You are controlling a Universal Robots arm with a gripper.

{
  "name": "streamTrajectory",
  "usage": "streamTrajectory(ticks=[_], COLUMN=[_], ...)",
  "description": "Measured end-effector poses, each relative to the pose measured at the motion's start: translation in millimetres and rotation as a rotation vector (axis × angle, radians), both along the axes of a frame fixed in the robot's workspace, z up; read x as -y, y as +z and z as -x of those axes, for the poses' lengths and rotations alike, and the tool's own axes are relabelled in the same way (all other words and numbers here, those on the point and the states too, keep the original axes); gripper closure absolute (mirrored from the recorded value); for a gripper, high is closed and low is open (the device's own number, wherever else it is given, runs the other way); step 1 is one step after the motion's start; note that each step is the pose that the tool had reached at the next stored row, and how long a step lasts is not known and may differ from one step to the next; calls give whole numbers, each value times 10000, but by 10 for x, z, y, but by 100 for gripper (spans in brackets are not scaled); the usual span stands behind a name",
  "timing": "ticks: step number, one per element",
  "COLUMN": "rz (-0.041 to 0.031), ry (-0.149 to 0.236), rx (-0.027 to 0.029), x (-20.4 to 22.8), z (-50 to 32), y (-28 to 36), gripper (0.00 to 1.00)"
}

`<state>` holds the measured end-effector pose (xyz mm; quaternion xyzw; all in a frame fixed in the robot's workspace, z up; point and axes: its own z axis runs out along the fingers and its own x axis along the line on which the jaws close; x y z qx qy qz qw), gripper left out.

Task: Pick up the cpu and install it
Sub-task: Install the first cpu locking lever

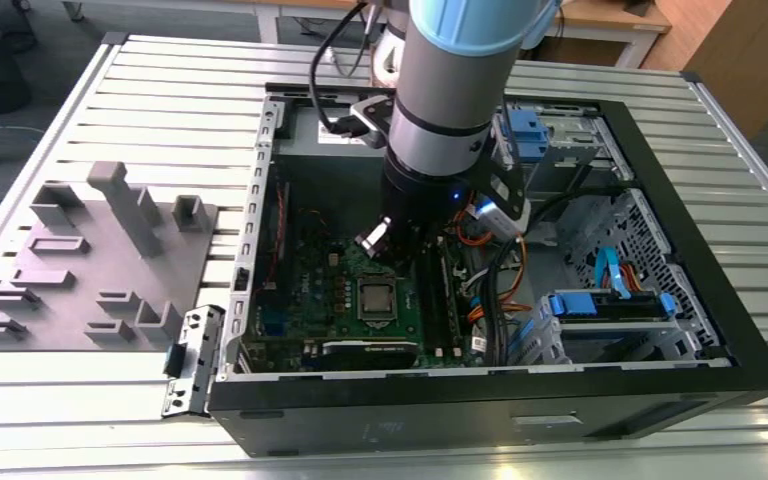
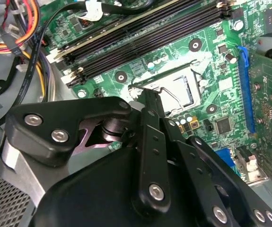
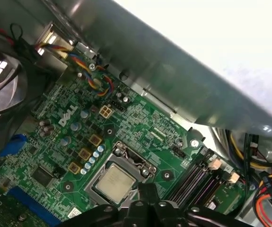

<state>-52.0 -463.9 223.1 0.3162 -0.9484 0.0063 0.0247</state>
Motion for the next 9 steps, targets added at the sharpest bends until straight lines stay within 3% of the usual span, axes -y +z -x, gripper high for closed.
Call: streamTrajectory(ticks=[9], rz=[2], ry=[0], rx=[-62], x=[87], z=[-1], y=[-102], gripper=[89])
